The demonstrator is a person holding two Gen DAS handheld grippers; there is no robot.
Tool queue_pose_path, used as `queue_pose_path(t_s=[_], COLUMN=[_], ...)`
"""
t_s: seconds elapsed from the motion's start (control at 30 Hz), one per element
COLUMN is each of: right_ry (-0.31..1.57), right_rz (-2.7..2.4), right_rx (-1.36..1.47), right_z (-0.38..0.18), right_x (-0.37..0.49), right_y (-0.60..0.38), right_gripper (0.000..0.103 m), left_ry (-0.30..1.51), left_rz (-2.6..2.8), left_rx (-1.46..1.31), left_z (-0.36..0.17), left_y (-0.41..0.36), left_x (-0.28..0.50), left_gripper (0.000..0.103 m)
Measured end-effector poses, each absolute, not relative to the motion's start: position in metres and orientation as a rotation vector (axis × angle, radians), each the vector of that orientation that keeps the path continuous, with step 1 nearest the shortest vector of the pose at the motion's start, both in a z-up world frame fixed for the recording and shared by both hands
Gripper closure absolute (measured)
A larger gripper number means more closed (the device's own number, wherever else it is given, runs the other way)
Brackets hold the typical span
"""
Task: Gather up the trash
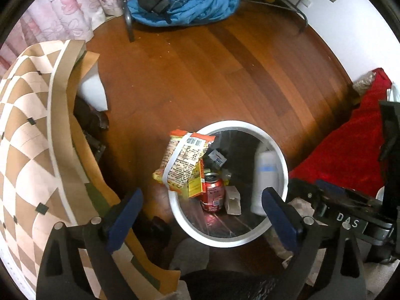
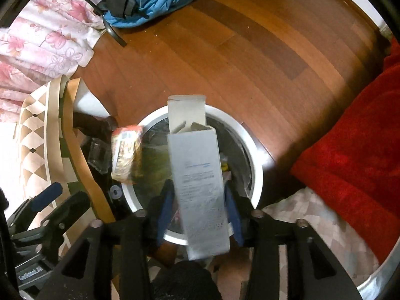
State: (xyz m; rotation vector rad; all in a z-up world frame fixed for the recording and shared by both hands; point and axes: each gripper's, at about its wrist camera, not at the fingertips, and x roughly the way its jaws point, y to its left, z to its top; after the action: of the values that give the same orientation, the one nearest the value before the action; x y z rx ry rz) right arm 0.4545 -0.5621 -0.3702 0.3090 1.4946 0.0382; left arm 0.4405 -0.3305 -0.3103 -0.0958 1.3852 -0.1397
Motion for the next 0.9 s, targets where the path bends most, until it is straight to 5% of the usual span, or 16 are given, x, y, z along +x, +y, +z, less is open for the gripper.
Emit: queue_pose_path(t_s=[0.07, 0.2, 0.27, 0.9], right_ry=[1.495, 1.5, 1.505, 1.424], right_rz=[0.031, 0.012, 0.007, 0.033], right_rx=[0.309, 0.3, 0.284, 0.234], right_z=[-0.368, -0.359, -0.351, -0.237], right_x=[0.453, 0.447, 0.443, 0.368], right_y=[-0.561, -0.561, -0.559, -0.551], right_gripper=[0.026, 0.019, 0.003, 0.001], left_ry=[1.377, 1.356, 1.341, 1.19], left_rz=[-0.133, -0.121, -0.125, -0.199], left_rx=[-0.098, -0.091, -0.092, -0.115], left_z=[-0.306, -0.292, -0.284, -0.168], left_y=[-0.324, -0.316, -0.313, -0.297], left_x=[0.441, 0.436, 0.432, 0.361], left_gripper=[0.006, 0.006, 0.006, 0.006])
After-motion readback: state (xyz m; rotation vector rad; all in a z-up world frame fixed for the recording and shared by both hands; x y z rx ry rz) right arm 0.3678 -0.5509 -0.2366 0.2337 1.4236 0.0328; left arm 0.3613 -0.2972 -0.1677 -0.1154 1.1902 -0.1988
